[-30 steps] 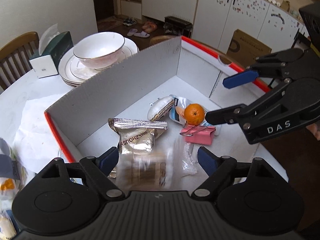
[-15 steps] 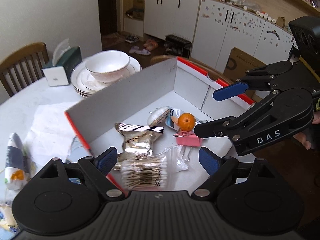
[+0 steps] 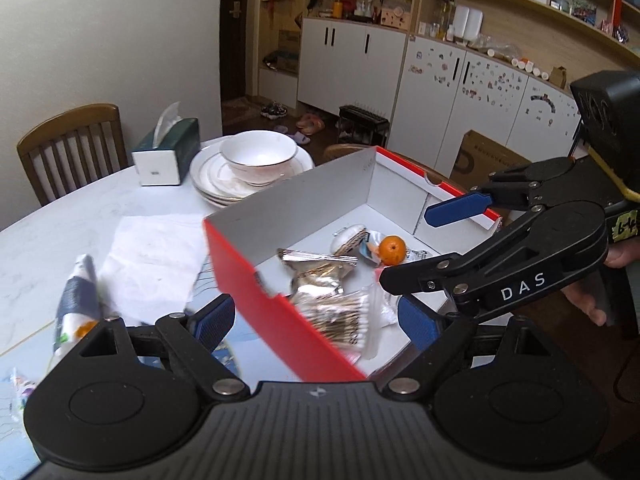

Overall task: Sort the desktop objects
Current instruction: 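Open both tools to release the items and withdraw toward the table items, then grasp the blueberry bun with the left tool while the right grasps the grey snack bag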

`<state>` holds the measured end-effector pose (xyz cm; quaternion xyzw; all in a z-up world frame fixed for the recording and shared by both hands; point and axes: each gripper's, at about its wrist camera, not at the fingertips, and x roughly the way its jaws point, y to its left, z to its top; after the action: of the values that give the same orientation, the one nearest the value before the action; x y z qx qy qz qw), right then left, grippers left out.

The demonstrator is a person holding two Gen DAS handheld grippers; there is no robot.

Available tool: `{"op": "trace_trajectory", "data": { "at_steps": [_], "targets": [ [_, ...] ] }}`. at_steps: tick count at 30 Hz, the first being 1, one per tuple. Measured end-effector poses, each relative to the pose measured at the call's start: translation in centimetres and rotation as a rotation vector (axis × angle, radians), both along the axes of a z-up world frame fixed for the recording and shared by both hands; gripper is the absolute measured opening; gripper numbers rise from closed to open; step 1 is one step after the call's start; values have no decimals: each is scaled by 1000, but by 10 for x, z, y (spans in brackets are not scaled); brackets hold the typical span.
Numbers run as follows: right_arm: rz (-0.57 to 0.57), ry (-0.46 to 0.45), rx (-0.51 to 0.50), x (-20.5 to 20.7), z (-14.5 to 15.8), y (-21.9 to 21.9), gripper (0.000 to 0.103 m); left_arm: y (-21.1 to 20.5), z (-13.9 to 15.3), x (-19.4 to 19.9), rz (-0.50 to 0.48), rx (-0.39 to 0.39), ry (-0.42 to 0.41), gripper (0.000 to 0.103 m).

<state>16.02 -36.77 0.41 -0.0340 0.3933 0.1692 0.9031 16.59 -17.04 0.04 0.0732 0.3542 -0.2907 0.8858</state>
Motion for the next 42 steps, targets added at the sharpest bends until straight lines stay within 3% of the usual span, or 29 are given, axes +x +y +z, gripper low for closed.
{"op": "trace_trajectory", "data": {
  "at_steps": [13,15,30,42],
  "targets": [
    [-11,-57,29,-9,9,78,90,89,0,-14,59,-16,-22,89],
    [-15,-56,27,-8,8,90,90,101,-4,-14,65,-10,-20,103],
    [-45,-50,-3,12,-1,167,90,187,-31,-4,158,9,-40,103],
    [-66,-38,-24,49,-12,213,90,222,-55,22,204,69,-46,103]
  ]
}}
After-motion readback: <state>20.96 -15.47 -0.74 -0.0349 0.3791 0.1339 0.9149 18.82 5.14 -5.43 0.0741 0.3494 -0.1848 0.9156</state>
